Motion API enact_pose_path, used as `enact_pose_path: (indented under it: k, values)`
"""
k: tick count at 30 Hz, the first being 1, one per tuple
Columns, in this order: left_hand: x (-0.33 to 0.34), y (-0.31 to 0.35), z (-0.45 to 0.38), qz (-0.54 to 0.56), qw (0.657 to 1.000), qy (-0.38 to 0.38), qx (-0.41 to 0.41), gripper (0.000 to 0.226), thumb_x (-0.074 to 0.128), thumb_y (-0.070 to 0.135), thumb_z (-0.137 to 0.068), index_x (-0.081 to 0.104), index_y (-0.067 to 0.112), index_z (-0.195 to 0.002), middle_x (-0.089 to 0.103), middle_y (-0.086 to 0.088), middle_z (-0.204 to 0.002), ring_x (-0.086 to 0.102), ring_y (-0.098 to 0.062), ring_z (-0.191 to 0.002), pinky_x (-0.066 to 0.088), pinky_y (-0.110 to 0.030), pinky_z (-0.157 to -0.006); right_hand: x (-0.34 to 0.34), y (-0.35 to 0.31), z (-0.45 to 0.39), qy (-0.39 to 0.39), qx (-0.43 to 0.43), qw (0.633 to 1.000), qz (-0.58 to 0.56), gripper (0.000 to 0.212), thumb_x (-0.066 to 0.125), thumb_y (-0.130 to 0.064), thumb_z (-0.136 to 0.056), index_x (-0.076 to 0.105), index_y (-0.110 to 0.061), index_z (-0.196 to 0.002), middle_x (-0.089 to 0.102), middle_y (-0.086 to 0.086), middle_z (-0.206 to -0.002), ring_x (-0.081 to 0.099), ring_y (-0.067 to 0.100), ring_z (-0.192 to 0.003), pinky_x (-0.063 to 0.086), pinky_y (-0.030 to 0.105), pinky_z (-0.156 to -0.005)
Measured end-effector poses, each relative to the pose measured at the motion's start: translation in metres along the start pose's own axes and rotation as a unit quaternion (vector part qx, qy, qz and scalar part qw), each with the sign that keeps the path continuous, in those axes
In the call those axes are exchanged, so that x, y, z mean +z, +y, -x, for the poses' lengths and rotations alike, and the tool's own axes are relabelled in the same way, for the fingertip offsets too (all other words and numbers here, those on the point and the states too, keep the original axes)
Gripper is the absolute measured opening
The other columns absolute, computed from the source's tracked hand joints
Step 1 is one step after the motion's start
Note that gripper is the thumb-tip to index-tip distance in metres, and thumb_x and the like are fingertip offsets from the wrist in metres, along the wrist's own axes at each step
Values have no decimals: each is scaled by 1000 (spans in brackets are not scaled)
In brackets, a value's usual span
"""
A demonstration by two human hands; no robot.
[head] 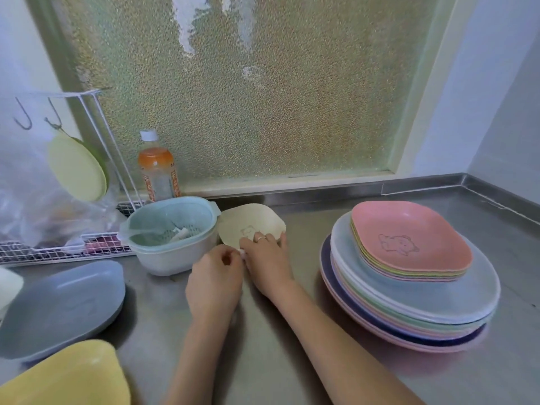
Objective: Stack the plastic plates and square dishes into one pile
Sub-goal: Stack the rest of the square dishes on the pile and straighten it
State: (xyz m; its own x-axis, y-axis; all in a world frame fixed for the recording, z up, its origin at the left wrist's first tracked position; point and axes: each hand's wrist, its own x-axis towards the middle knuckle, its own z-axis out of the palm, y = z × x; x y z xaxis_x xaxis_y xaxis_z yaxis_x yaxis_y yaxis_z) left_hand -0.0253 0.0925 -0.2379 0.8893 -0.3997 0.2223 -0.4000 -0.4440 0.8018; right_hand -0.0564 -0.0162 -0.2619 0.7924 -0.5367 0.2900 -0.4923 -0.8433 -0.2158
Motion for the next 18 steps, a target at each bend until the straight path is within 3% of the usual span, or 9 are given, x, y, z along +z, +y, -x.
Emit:
enact_pose_path:
  k: [4,6,10,16,18]
  values:
    - [0,4,4,2,999,31,13,14,51,26,-85,66,26,-84,71,0,-83,62,-29,-83,45,-31,-67,-20,-6,13,-3,3,1000,-21,22,42,-15,-91,58,-23,-104,57,9,-111,48,31,-109,16,55,-110]
    - [-1,6,6,17,998,50,26,16,52,27,-86,67,26,-88,72,0,-79,64,-28,-81,48,-33,-68,-37,-7,18,26,-2,999,-24,21,41,-13,-92,58,-22,-101,59,9,-104,50,32,-105,21,51,-109]
    - [-4,8,8,64,992,87,62,17,52,28,-86,68,25,-91,73,-4,-76,69,-29,-78,53,-42,-74,-74,-10,35,92,-45,994,-21,30,40,-7,-88,60,-23,-102,60,6,-97,50,29,-103,16,46,-111]
    - [8,-1,12,-4,997,34,71,17,52,27,-85,67,27,-94,74,-1,-81,68,-28,-83,53,-39,-74,-143,1,74,252,-56,966,-18,36,60,-2,-76,67,-25,-102,65,3,-92,56,29,-90,34,43,-100]
    - [12,-4,14,-42,997,15,65,19,53,26,-85,68,27,-96,74,-2,-85,66,-29,-88,50,-36,-74,-162,18,91,289,-42,956,-12,38,60,-6,-77,66,-29,-106,66,-1,-91,57,26,-90,31,37,-93]
